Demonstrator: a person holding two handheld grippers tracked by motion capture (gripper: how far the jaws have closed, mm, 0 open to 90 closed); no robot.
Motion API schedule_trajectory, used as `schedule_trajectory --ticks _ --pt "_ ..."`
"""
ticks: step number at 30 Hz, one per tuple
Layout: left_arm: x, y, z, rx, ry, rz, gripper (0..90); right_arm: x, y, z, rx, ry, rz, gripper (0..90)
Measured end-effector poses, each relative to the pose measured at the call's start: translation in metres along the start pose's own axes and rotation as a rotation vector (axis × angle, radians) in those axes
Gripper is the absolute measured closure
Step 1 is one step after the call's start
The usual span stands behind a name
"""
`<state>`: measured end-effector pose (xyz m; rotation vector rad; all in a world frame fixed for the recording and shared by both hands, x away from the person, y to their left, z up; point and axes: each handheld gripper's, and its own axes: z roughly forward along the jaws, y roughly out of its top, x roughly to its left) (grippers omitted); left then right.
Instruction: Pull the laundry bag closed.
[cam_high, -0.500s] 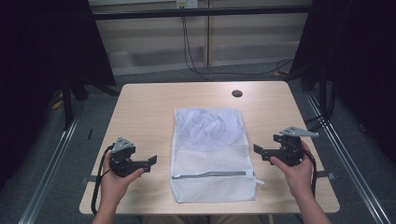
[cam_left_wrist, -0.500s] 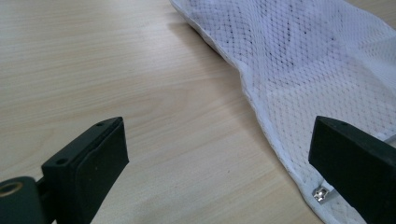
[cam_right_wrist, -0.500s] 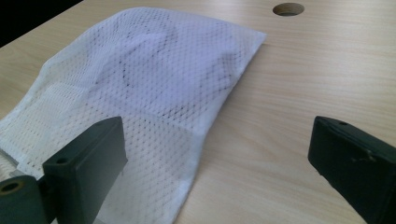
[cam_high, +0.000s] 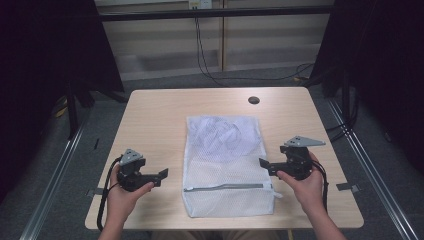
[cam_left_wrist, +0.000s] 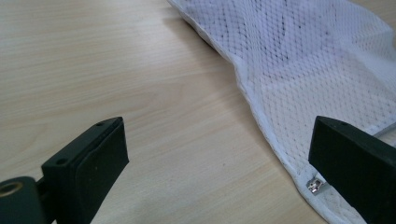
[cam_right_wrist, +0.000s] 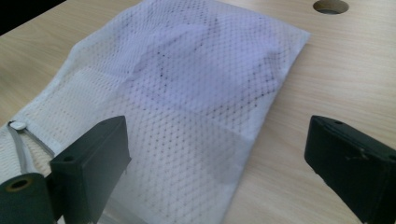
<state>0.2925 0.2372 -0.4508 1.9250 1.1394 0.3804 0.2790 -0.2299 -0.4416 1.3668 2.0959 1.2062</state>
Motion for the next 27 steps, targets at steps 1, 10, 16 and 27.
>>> schedule_trajectory --ticks 1,10,16,27 --pt "0.000 -0.001 -0.002 0.000 -0.006 -0.006 4.4 0.004 0.001 0.004 0.013 0.014 0.003 6.0" --pt "0.000 0.000 -0.005 -0.003 -0.010 -0.008 4.4 0.020 0.010 0.018 0.023 0.050 0.008 5.1" --pt "-0.001 0.002 -0.003 -0.002 -0.017 -0.006 4.4 0.031 0.014 0.026 0.046 0.069 0.012 4.6" --pt "-0.002 0.003 -0.002 0.003 -0.038 -0.009 4.4 0.047 0.020 0.038 0.056 0.106 0.006 5.1"
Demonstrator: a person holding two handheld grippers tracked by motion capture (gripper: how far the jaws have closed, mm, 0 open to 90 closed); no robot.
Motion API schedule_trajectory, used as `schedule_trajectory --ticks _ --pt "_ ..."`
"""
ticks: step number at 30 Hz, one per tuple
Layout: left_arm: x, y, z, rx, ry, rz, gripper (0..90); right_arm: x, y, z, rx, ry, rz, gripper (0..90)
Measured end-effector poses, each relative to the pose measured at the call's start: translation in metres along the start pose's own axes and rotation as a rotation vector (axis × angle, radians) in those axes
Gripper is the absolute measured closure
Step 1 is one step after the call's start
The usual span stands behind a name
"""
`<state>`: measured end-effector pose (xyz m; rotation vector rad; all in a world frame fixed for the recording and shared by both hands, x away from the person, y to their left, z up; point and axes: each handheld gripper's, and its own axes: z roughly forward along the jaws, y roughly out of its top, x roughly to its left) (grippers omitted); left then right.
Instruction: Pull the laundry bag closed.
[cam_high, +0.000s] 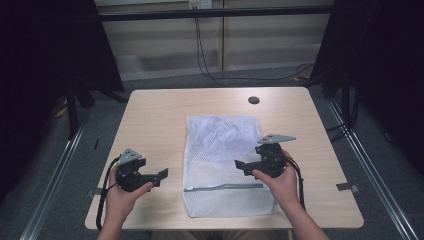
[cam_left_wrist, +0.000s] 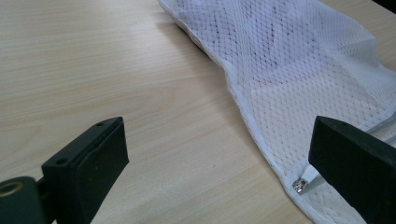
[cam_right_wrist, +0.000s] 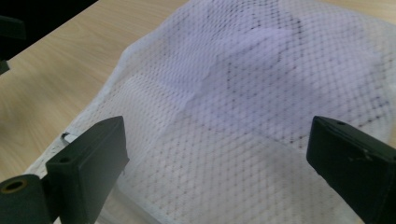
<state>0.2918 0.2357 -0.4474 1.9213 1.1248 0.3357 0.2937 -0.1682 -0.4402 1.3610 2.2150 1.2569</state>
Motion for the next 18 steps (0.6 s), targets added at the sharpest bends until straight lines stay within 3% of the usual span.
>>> schedule_trajectory --ticks 18 --pt "0.002 0.000 -0.003 -0.006 -0.006 -0.006 4.4 0.030 0.004 0.028 0.037 0.067 -0.019 6.4"
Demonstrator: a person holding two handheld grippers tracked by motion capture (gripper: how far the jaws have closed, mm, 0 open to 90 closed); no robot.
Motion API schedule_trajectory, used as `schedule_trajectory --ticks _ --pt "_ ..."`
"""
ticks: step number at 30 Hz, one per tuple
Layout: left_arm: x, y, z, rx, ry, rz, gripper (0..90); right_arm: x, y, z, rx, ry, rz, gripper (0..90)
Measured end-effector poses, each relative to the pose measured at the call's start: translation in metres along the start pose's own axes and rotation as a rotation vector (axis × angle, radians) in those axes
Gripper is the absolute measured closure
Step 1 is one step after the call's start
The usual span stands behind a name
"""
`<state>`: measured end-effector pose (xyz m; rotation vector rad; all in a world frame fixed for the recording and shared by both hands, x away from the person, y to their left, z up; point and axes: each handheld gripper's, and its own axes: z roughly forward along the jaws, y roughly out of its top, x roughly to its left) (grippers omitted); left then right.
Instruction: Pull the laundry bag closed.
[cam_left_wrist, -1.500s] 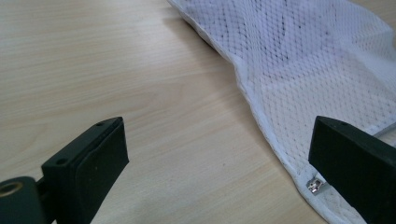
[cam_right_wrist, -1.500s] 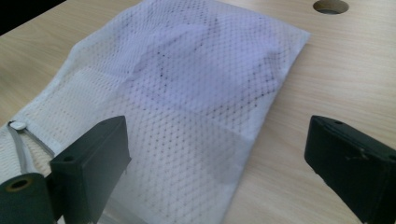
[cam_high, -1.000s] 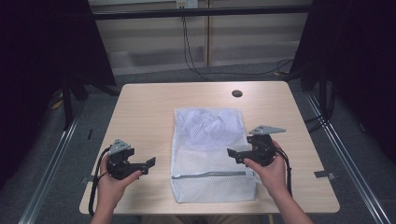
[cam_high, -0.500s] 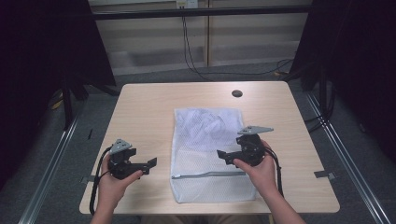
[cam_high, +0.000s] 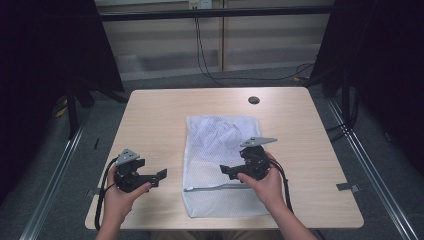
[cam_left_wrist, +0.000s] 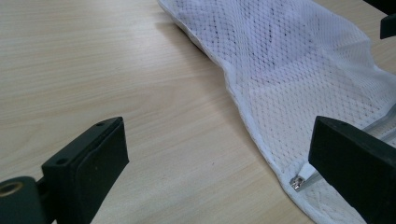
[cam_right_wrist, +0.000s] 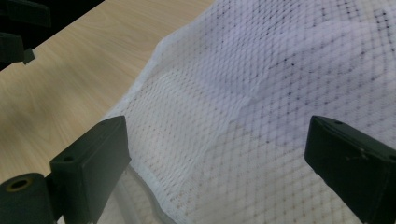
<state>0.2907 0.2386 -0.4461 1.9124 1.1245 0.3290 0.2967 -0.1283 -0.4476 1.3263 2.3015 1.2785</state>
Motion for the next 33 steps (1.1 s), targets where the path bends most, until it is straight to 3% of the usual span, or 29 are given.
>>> schedule_trajectory --ticks 33 --pt "0.002 -0.001 0.003 0.008 -0.017 -0.013 4.4 0.038 0.003 0.040 0.058 0.102 -0.023 14.1"
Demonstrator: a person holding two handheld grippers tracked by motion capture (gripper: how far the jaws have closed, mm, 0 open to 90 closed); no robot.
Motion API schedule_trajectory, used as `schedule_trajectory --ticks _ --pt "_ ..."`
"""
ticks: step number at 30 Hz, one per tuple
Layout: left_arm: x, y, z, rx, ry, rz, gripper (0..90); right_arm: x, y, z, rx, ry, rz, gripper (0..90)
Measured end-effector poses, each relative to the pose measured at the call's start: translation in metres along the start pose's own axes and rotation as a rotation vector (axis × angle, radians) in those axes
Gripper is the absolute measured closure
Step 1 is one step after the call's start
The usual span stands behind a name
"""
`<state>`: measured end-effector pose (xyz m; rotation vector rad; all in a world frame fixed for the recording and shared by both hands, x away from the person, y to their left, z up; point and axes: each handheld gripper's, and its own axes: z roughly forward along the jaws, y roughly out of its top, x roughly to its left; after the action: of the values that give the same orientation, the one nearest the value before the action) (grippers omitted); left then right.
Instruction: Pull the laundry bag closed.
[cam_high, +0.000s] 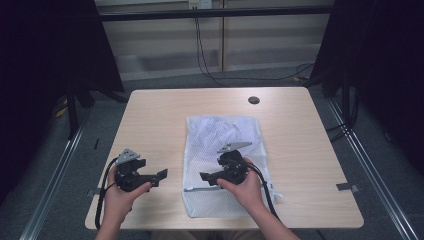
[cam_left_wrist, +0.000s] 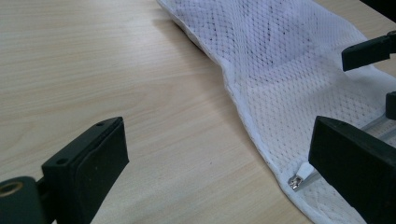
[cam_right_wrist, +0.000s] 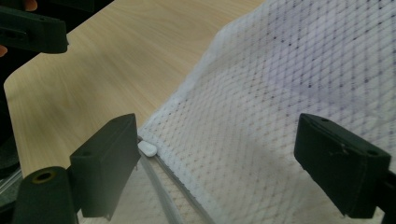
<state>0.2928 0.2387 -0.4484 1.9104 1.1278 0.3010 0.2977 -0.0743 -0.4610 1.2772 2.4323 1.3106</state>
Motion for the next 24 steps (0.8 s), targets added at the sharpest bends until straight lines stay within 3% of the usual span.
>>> schedule_trajectory --ticks 13,21,24 --pt "0.001 0.000 0.000 0.009 -0.005 0.004 4.4 0.010 0.001 0.012 0.002 0.047 0.017 23.4" --pt "0.001 0.000 0.000 -0.001 -0.006 -0.011 4.4 0.015 0.000 0.019 0.010 0.070 0.000 28.7" --pt "0.001 0.000 0.000 -0.002 -0.005 -0.013 4.4 0.017 0.000 0.022 0.024 0.086 0.016 34.5"
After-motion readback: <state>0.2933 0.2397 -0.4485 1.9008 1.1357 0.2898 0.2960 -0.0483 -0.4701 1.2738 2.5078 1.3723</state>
